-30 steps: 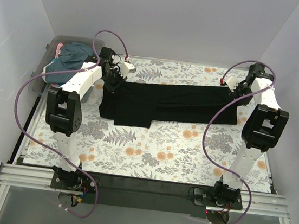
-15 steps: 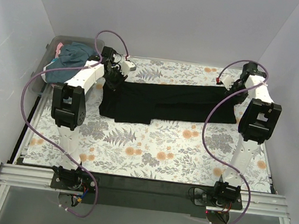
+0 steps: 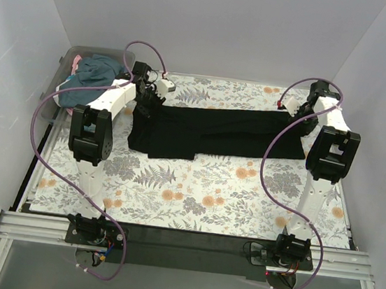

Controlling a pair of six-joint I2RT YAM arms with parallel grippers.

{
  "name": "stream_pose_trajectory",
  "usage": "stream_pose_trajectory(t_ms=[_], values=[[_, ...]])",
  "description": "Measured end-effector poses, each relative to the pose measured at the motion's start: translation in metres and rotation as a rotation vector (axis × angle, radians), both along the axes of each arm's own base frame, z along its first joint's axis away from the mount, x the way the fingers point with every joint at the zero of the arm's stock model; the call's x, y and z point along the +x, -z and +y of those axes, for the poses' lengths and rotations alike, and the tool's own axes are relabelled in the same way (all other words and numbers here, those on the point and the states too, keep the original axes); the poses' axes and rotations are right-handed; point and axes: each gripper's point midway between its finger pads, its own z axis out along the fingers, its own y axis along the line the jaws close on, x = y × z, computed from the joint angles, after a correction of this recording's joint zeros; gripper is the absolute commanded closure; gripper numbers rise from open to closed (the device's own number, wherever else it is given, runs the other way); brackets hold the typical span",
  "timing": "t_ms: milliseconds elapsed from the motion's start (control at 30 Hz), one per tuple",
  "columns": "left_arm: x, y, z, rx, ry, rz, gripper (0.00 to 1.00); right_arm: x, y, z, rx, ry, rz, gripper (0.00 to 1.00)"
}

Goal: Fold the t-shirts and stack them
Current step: Fold the tshirt

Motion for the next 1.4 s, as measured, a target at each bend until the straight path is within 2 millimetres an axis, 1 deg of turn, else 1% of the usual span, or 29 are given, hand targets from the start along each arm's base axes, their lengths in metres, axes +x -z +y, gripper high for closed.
stream_pose_trajectory(t_ms=[33, 67, 100, 167, 300, 400, 500, 567, 700, 833, 900, 1033, 1067, 1167, 1200, 1267, 1300, 1367, 1400], values=[[0.001, 0.0, 0.0, 0.001, -0.008, -0.003, 0.8, 0.0, 0.0, 0.0, 0.001, 0.012, 0.0, 0.55], [0.002, -0.001, 0.001, 0.001, -0.017, -0.005, 0.68, 0.001, 0.001, -0.001, -0.001, 0.017, -0.001, 0.45], [0.004, -0.002, 0.001, -0.001, -0.027, -0.007, 0.65, 0.001, 0.001, -0.001, -0.001, 0.026, -0.001, 0.39], [0.007, -0.006, 0.003, -0.011, -0.053, -0.008, 0.6, 0.0, 0.001, -0.002, -0.002, 0.037, 0.0, 0.38], [0.015, -0.018, 0.013, -0.057, -0.133, -0.008, 0.58, -0.003, 0.0, -0.001, 0.014, 0.086, 0.002, 0.36], [0.01, -0.022, 0.027, -0.107, -0.206, 0.031, 0.58, -0.015, -0.004, 0.003, 0.05, 0.138, 0.014, 0.37], [-0.01, -0.02, 0.04, -0.139, -0.269, 0.085, 0.58, -0.03, -0.011, 0.01, 0.105, 0.202, 0.031, 0.38], [-0.031, -0.016, 0.045, -0.153, -0.302, 0.131, 0.57, -0.039, -0.015, 0.014, 0.151, 0.248, 0.049, 0.37], [-0.065, -0.008, 0.041, -0.167, -0.326, 0.203, 0.52, -0.05, -0.014, 0.015, 0.242, 0.362, 0.086, 0.37], [-0.08, 0.003, 0.038, -0.17, -0.34, 0.244, 0.51, -0.057, -0.012, 0.009, 0.308, 0.472, 0.111, 0.35], [-0.082, 0.005, 0.038, -0.17, -0.343, 0.252, 0.47, -0.06, -0.008, 0.006, 0.33, 0.517, 0.13, 0.34], [-0.081, 0.006, 0.037, -0.175, -0.346, 0.247, 0.46, -0.065, 0.007, 0.005, 0.354, 0.581, 0.179, 0.35], [-0.081, 0.007, 0.037, -0.175, -0.346, 0.246, 0.46, -0.067, 0.012, 0.006, 0.356, 0.592, 0.194, 0.36], [-0.087, 0.015, 0.037, -0.171, -0.348, 0.264, 0.46, -0.07, 0.025, 0.008, 0.357, 0.612, 0.232, 0.44], [-0.089, 0.018, 0.037, -0.169, -0.348, 0.272, 0.47, -0.07, 0.027, 0.008, 0.355, 0.619, 0.238, 0.54], [-0.093, 0.024, 0.038, -0.165, -0.35, 0.289, 0.5, -0.07, 0.027, 0.009, 0.355, 0.623, 0.238, 0.67], [-0.096, 0.027, 0.038, -0.164, -0.35, 0.297, 0.53, -0.071, 0.028, 0.008, 0.354, 0.625, 0.24, 0.79], [-0.103, 0.035, 0.038, -0.157, -0.353, 0.317, 0.65, -0.073, 0.03, 0.009, 0.353, 0.627, 0.247, 0.93], [-0.106, 0.038, 0.039, -0.152, -0.35, 0.326, 0.7, -0.074, 0.031, 0.009, 0.353, 0.628, 0.252, 0.99]])
